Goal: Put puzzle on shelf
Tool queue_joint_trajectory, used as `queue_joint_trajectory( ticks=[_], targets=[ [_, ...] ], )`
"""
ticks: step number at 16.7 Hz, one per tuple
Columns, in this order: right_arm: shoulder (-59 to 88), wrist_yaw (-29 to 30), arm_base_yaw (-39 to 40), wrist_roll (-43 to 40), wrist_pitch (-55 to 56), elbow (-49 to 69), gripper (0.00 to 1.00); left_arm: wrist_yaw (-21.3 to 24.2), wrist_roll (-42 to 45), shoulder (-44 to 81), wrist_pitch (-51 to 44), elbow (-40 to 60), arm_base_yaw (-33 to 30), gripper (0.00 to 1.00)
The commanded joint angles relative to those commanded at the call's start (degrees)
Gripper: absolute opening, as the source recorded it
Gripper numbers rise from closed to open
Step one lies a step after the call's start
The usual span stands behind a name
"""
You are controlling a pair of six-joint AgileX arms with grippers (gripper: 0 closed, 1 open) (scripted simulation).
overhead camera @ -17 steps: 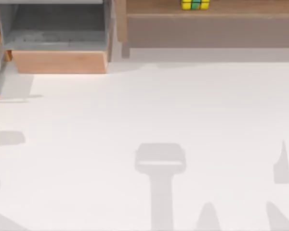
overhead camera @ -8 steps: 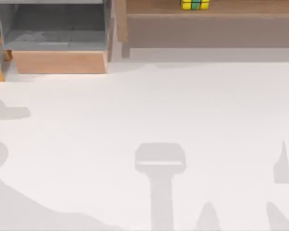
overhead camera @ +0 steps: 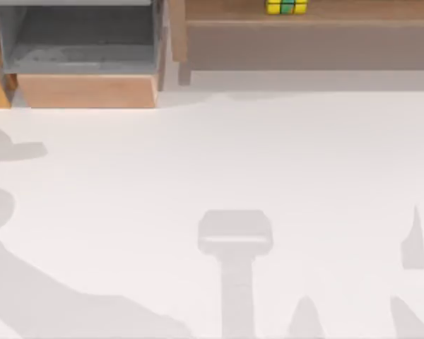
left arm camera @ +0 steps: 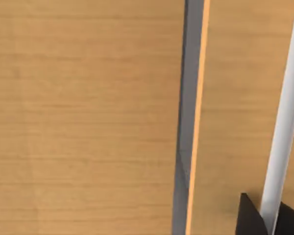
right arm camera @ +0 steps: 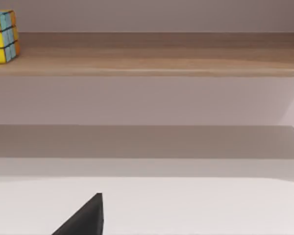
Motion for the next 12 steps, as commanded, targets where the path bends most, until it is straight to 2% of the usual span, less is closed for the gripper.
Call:
queue_joint_trajectory(
  ticks=[4,9,12],
  targets=[
    [0.0,0.0,0.0,0.0,0.0,0.0,1.00,-2.0,-0.2,3.6,-4.5,8.5,-2.1,0.00],
    [0.0,0.0,0.0,0.0,0.0,0.0,1.00,-2.3,-0.5,4.0,-5.2,9.6,-2.4,0.00],
    [0.0,0.0,0.0,0.0,0.0,0.0,1.00,-2.3,-0.5,4.0,-5.2,9.6,-2.4,0.23]
  ],
)
